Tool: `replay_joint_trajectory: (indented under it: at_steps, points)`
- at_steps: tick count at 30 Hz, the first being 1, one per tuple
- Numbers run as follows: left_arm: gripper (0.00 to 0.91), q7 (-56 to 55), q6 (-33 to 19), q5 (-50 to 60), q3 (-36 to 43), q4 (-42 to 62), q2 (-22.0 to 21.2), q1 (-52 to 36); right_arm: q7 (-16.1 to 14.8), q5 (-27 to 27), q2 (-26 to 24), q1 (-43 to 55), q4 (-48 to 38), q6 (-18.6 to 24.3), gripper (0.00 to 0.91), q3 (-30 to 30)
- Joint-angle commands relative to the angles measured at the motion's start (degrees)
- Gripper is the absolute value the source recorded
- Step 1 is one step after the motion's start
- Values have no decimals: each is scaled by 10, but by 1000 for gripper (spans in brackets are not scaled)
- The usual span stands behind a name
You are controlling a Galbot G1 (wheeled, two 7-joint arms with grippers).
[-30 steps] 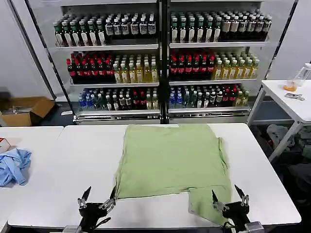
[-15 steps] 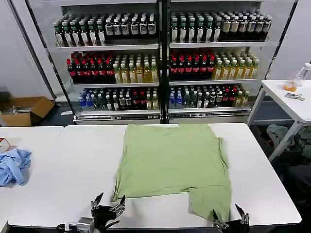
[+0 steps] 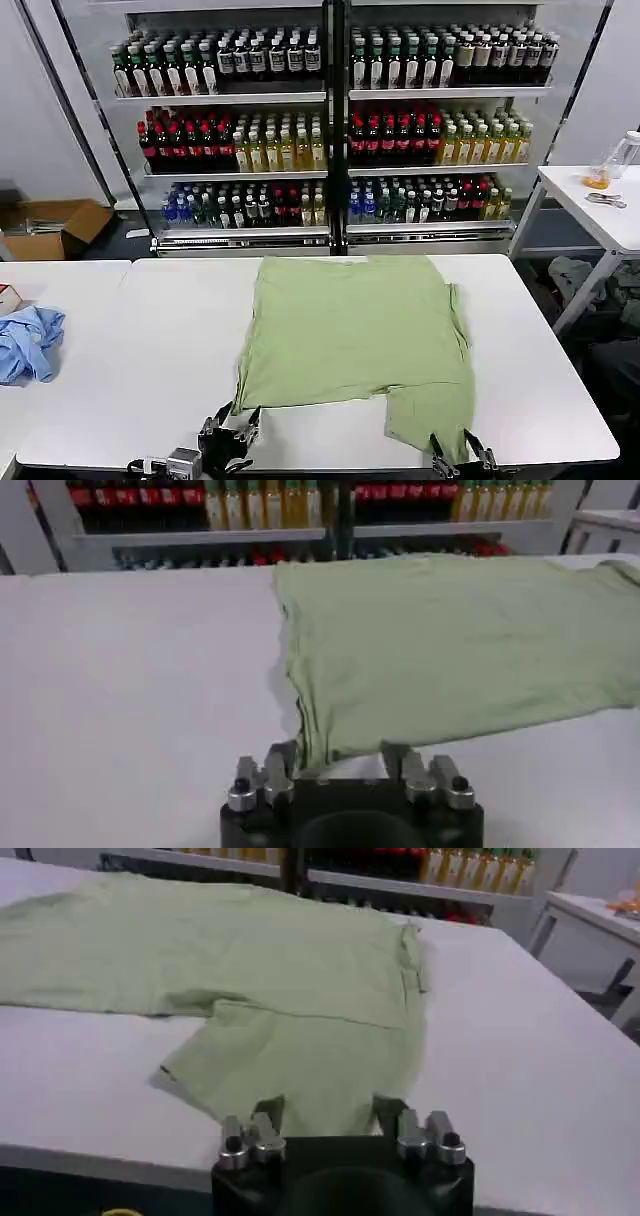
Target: Fold and organize the clothes.
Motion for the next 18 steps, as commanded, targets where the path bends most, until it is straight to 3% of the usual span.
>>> replay_joint_trajectory:
  at_steps: [1, 9, 18]
  points:
    - [20, 0, 3, -7, 0, 11, 1, -6, 2, 8, 1, -3, -6, -9, 0, -5]
    - [20, 4, -10, -33, 2, -6, -1, 1, -3, 15, -4, -5, 3, 8, 0, 1]
    - [20, 11, -50, -76, -20, -88, 4, 47, -21, 24, -22, -8, 52, 116, 0, 41]
